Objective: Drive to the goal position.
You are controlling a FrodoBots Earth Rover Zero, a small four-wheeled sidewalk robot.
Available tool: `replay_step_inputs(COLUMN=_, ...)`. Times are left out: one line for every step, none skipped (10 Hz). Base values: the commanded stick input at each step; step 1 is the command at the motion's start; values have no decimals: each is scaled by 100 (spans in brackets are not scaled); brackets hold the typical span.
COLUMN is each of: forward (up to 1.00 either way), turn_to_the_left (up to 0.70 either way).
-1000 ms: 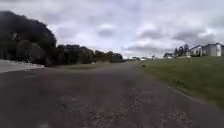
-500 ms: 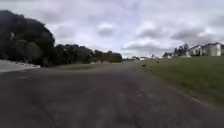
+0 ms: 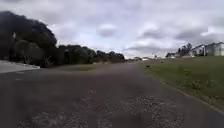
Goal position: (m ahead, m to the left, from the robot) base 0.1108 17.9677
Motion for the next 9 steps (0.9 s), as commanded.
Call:
replay_step_inputs(forward=70, turn_to_the_left=35)
replay_step_inputs(forward=70, turn_to_the_left=35)
replay_step_inputs(forward=70, turn_to_the_left=35)
replay_step_inputs(forward=70, turn_to_the_left=35)
replay_step_inputs(forward=70, turn_to_the_left=35)
replay_step_inputs(forward=70, turn_to_the_left=35)
replay_step_inputs(forward=70, turn_to_the_left=35)
replay_step_inputs(forward=70, turn_to_the_left=35)
replay_step_inputs(forward=70, turn_to_the_left=35)
